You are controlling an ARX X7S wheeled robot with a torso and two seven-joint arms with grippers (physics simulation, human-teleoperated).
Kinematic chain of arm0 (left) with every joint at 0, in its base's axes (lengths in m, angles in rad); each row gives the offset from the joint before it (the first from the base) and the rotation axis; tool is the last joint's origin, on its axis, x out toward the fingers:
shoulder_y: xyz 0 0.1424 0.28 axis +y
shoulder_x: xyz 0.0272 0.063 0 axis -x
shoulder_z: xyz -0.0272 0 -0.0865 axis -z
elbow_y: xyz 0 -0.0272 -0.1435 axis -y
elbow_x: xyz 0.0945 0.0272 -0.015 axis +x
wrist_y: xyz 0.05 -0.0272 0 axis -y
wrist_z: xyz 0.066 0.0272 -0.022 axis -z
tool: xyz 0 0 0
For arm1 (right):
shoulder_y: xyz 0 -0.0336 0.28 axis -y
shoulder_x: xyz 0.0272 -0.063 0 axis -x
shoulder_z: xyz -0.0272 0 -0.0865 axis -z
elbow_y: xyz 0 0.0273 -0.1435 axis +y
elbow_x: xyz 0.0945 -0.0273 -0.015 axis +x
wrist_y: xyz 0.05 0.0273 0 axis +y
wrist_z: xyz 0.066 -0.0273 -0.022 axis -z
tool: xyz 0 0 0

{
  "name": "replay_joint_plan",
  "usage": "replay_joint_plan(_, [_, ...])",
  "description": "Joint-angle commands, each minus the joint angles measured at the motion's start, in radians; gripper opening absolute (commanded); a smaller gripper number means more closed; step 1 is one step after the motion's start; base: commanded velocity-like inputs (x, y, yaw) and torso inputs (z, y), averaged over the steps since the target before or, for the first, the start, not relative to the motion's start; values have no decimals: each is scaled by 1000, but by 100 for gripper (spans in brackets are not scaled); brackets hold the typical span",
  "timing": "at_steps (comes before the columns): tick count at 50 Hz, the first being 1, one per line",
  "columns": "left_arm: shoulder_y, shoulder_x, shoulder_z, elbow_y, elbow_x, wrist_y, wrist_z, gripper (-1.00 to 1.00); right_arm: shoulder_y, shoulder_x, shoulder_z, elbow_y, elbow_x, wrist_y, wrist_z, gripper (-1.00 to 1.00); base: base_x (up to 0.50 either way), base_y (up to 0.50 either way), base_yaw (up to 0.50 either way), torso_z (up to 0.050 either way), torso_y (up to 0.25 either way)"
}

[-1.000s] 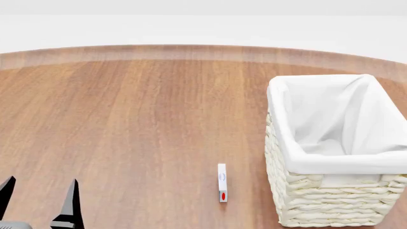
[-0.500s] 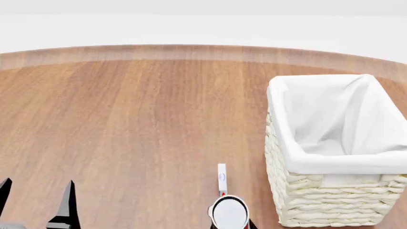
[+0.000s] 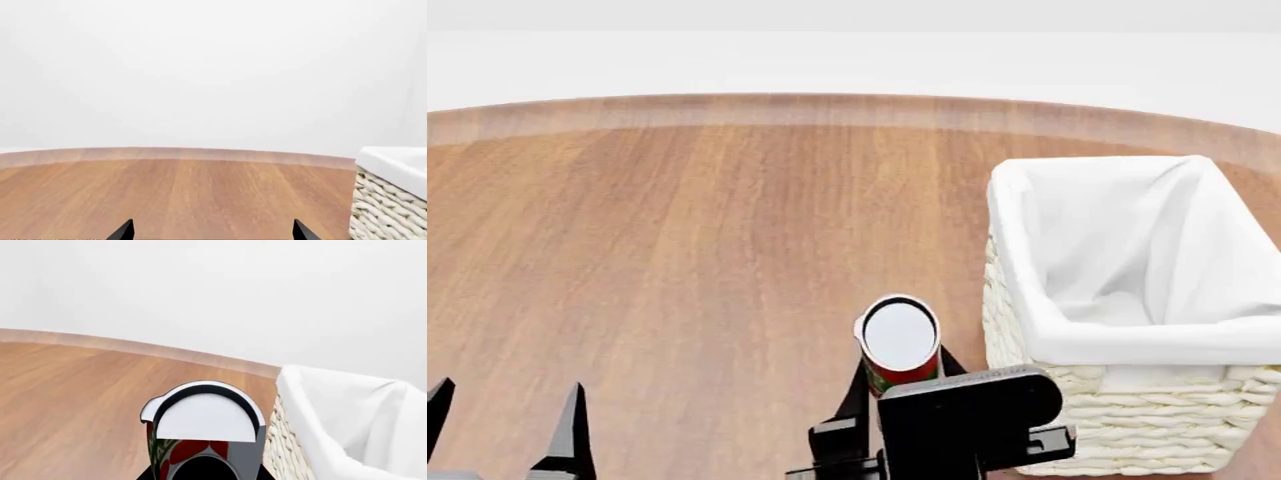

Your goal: Pick up the tomato sauce, and put it in the basket.

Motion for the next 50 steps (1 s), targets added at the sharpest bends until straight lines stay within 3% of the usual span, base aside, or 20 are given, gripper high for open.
replay_joint_plan(1, [1,2,6,-11,0,10,0,100,134,-20,11,-1,0,93,-24,-100,0,0,0,0,0])
replay_joint_plan(18, [4,-1,15,4,-2,5,-10,100,435,-53,67,98,80,253,-83,-100,0,0,0,0,0])
replay_joint_plan(33, [0,-4,23,1,-4,8,-10,100,651,-49,84,268,74,279,-129,-100,0,0,0,0,1])
replay_joint_plan(50, [4,-14,20,16,-15,1,-19,100,894,-68,119,804,12,101,-206,-100,0,0,0,0,0])
